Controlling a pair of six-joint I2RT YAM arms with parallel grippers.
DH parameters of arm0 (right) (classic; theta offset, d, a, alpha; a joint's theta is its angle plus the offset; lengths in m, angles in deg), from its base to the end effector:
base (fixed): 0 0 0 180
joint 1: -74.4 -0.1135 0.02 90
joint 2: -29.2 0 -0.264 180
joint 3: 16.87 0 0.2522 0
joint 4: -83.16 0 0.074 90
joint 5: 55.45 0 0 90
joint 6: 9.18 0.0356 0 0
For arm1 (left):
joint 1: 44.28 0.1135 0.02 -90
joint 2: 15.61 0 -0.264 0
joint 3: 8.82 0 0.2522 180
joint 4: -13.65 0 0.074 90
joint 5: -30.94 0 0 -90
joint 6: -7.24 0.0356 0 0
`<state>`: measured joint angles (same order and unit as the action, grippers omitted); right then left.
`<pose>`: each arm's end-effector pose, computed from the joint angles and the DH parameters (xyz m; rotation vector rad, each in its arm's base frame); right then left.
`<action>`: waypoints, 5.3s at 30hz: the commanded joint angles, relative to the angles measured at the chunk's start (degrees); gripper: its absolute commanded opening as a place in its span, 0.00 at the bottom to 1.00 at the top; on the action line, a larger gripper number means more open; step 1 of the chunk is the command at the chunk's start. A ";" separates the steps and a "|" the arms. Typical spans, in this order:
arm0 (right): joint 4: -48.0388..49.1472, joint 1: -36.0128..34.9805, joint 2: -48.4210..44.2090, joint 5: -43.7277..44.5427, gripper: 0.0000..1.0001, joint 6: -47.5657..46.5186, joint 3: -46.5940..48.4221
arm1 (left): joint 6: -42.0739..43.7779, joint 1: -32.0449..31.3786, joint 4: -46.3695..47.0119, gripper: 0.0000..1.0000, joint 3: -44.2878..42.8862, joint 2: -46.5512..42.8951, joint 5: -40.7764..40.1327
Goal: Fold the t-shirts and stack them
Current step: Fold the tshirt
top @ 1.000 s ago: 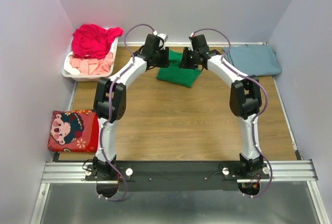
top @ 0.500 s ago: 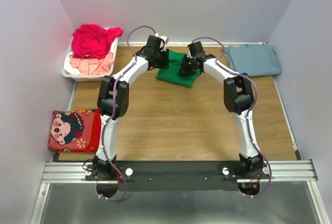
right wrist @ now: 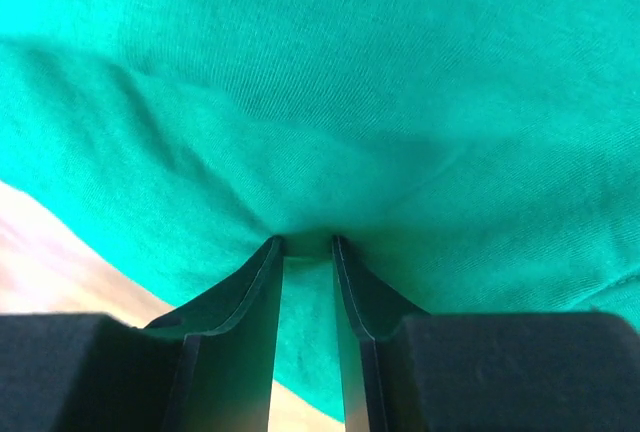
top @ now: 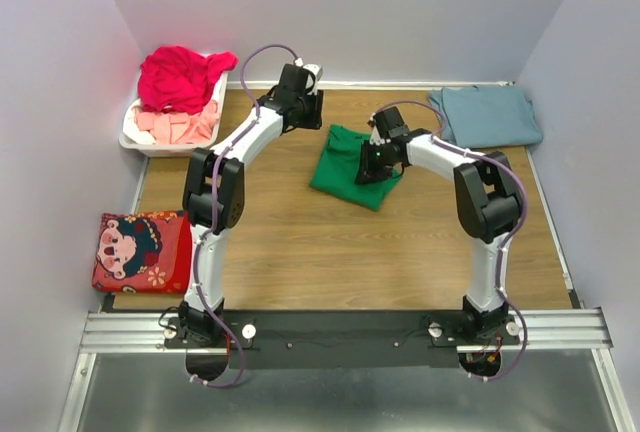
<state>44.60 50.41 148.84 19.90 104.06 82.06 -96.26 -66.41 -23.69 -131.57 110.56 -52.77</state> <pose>0.4000 0.1879 0.1606 -0.1124 2.6850 0.6119 0.4713 -0.1959 0.2402 0.2325 2.3061 -0.4461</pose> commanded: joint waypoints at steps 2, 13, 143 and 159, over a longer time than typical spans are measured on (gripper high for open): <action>-12.55 -0.80 -7.90 2.96 0.34 -3.64 -10.71 | 1.72 0.07 -0.77 0.50 3.69 -7.51 -1.10; -13.70 -0.80 -17.50 12.98 0.34 -1.45 -7.74 | 6.20 -3.79 -0.60 0.50 9.67 -15.42 0.84; -2.54 11.24 -4.06 30.65 0.02 8.92 -1.49 | -5.13 -6.26 1.34 0.51 -14.40 16.12 -0.13; -2.80 11.42 -12.75 27.41 0.73 8.66 -2.19 | -3.20 -3.18 1.52 0.60 -15.47 7.17 -3.91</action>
<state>41.50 61.41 140.82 49.93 112.81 79.33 -101.26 -69.47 -21.65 -148.33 124.27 -53.73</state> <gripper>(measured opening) 0.596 0.602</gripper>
